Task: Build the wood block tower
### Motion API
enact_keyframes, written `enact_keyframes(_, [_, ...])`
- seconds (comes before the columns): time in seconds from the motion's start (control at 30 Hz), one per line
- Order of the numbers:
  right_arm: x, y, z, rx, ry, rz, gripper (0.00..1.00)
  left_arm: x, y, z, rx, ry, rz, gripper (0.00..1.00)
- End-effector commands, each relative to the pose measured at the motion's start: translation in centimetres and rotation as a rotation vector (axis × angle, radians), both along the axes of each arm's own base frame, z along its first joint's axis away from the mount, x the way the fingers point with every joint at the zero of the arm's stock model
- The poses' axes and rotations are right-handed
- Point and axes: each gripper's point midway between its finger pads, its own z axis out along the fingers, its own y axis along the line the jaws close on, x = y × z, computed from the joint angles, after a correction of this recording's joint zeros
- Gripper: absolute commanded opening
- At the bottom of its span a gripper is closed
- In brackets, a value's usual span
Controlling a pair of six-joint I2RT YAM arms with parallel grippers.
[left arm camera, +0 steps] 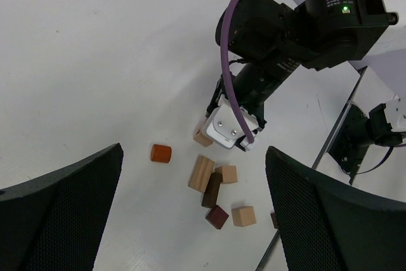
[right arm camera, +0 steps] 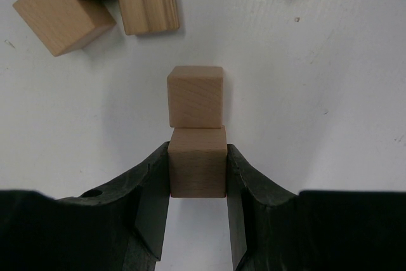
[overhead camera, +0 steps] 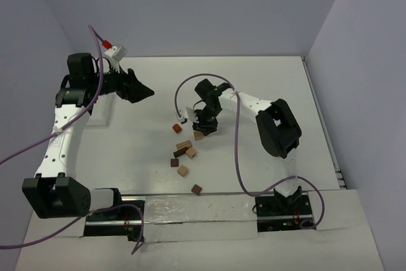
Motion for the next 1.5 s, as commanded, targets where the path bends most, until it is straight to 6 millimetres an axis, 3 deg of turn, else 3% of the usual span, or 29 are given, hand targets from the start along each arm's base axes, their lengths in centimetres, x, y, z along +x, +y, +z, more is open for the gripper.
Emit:
enact_keyframes(0.0, [0.2, 0.9, -0.4, 0.009, -0.012, -0.015, 0.24, -0.1, -0.1, 1.6, -0.019, -0.073, -0.025, 0.99])
enact_keyframes(0.47, [0.0, 0.4, -2.0, -0.062, -0.037, -0.046, 0.32, -0.2, -0.1, 1.4, -0.012, -0.076, -0.023, 0.99])
enact_keyframes(0.9, [0.4, 0.7, -2.2, -0.073, -0.053, -0.067, 0.40, -0.1, 0.0, 1.4, -0.009, -0.078, -0.021, 0.99])
enact_keyframes(1.13, [-0.2, 0.5, -2.4, -0.081, -0.051, -0.035, 0.54, 0.0, 0.0, 1.3, -0.005, -0.079, -0.020, 0.99])
enact_keyframes(1.47, [-0.7, 0.8, -2.3, -0.078, -0.054, -0.004, 0.58, 0.0, 0.0, 1.1, -0.006, -0.076, -0.021, 0.99])
